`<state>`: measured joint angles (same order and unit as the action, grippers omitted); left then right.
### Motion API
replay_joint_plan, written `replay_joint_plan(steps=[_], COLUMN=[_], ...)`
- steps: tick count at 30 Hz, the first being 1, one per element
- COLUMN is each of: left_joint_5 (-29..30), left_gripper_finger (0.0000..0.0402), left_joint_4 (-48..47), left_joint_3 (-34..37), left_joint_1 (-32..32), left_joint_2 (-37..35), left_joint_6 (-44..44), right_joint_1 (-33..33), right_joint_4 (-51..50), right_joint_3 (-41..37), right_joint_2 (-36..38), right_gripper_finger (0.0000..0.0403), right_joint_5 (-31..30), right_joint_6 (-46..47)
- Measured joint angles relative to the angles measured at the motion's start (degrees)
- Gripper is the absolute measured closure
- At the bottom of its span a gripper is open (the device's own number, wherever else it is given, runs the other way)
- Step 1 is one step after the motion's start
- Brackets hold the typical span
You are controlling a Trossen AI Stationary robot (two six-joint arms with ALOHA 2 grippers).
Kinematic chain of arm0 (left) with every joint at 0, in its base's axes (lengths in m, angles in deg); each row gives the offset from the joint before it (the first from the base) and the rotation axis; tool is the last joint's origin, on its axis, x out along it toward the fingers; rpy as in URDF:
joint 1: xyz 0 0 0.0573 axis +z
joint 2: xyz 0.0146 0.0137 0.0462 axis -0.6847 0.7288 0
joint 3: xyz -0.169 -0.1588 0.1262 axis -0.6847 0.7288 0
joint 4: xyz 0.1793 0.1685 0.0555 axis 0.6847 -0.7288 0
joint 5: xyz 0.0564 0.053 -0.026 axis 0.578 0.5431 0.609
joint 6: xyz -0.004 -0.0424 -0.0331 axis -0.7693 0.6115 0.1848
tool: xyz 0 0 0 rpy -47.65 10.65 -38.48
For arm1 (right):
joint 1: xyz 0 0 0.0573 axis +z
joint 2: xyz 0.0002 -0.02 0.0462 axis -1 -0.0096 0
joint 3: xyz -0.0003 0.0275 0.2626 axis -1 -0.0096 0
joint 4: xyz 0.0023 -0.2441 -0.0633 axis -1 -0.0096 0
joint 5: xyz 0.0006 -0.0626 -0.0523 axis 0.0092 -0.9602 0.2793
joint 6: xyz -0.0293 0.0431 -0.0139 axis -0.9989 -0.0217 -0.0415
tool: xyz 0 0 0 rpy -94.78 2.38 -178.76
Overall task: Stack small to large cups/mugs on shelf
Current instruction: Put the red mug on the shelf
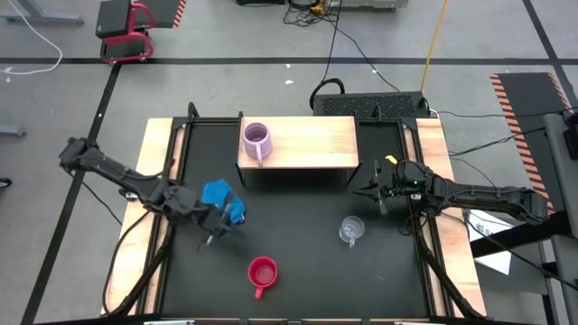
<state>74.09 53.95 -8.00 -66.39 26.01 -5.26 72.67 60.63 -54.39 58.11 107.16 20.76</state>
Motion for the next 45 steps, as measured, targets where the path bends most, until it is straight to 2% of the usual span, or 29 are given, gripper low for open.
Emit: replay_joint_plan(steps=[10,26,32,45], left_joint_5=[1.3,3.7,-2.5,-5.3], left_gripper_finger=[0.0402,0.0402,0.0402,0.0402], left_joint_4=[-14.4,-37.3,-34.5,-33.3], left_joint_3=[-11.0,-28.9,-30.8,-31.0], left_joint_1=[-0.4,-2.2,-1.9,-0.6], left_joint_2=[9.7,24.8,26.4,29.8], left_joint_6=[4.9,4.1,0.3,1.6], right_joint_1=[0.0,0.0,0.0,0.0], right_joint_4=[0.0,-0.1,-0.3,-0.5], right_joint_3=[0.0,0.0,0.0,0.0], right_joint_2=[0.0,0.0,0.0,0.0], right_gripper_finger=[0.0403,0.0403,0.0403,0.0403], right_joint_5=[0.0,0.0,0.0,0.0], right_joint_6=[-0.3,-0.4,-0.4,-0.9])
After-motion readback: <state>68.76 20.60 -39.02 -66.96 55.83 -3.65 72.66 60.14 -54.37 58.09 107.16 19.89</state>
